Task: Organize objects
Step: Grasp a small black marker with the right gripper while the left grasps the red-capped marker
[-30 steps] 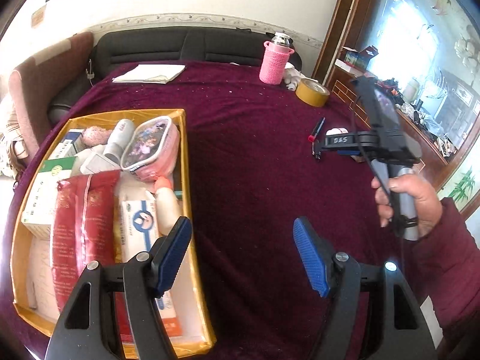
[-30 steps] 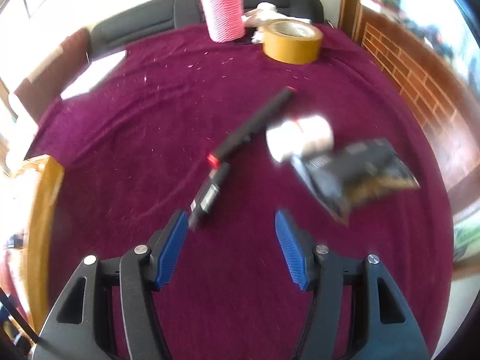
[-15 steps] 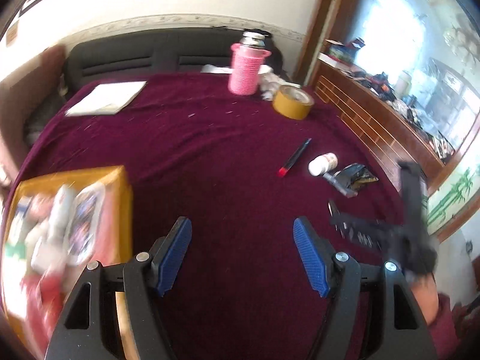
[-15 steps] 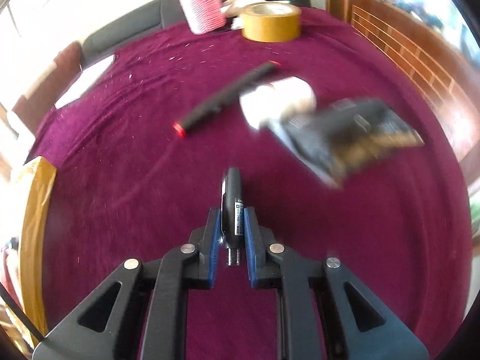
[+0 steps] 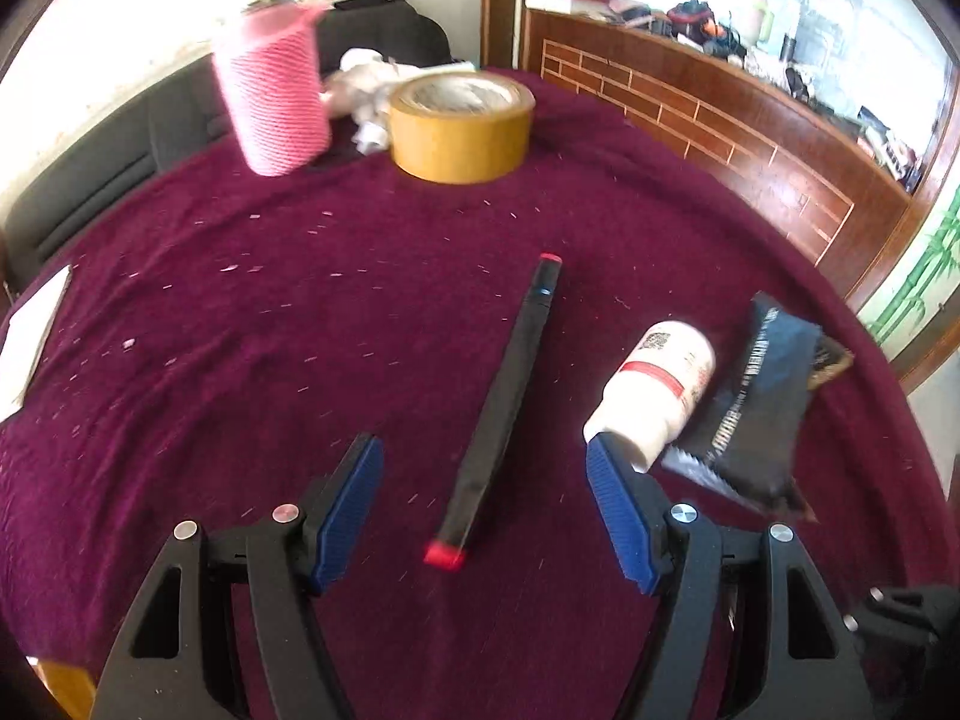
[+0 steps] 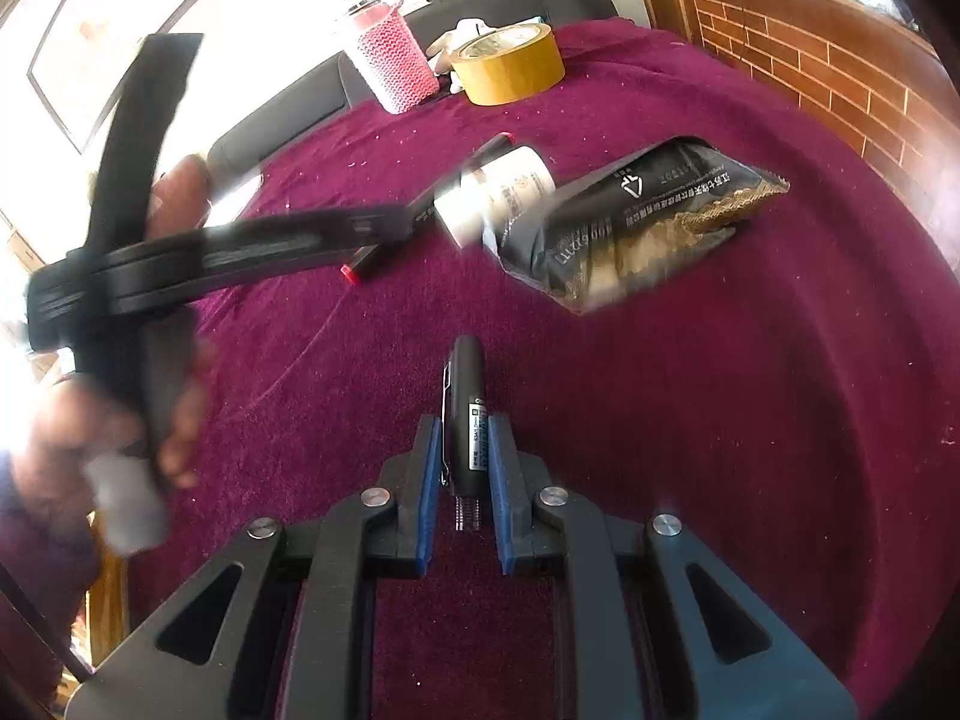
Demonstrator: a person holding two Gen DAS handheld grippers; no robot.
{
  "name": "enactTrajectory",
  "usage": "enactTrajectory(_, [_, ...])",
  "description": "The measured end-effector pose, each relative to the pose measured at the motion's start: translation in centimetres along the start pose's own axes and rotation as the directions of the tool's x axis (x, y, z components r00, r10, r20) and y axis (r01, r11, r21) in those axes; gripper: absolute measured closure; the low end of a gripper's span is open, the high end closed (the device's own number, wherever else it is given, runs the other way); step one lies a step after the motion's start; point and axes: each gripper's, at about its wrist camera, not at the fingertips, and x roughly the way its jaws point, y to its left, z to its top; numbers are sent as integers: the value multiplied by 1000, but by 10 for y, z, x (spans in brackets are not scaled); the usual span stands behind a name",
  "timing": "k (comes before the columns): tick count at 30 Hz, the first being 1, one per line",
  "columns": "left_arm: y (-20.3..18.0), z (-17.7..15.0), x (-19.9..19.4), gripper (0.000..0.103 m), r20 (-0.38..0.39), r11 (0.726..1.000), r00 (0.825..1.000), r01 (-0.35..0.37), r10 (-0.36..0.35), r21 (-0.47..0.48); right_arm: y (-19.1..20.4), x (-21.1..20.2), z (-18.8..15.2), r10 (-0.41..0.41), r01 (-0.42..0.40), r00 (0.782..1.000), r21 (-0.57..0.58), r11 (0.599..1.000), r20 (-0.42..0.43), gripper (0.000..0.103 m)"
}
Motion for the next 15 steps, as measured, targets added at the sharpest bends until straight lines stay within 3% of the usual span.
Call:
enactTrajectory(3, [-13, 1, 10, 45, 20, 999, 999, -34, 34, 26, -5, -1, 1, 17, -17, 1000, 16, 1000, -4, 90])
enactTrajectory(4, [-15, 1, 8, 60, 22, 1000, 999, -24, 24, 11, -5, -1, 1, 19, -19, 1000, 18, 1000, -4, 90])
enactTrajectory(5, [-20, 3, 8, 86, 21, 999, 999, -35, 35, 8, -5, -1, 1, 19, -19, 1000, 17, 1000, -3, 90])
enactTrajectory(6, [-21, 3, 5, 91, 10, 1000, 1000, -30, 30, 3, -4, -1, 0, 17, -17, 1000, 13, 1000, -1, 90])
enactTrajectory(10, [-19, -9, -17, 92, 25, 999, 999, -31, 32, -40, -1, -1, -2, -1, 1, 1000, -13, 1000, 10, 90])
enactTrajectory(15, [4, -43, -82, 92, 89, 992, 996, 2, 9, -126, -5, -1, -1, 19, -19, 1000, 6, 1000, 11, 90])
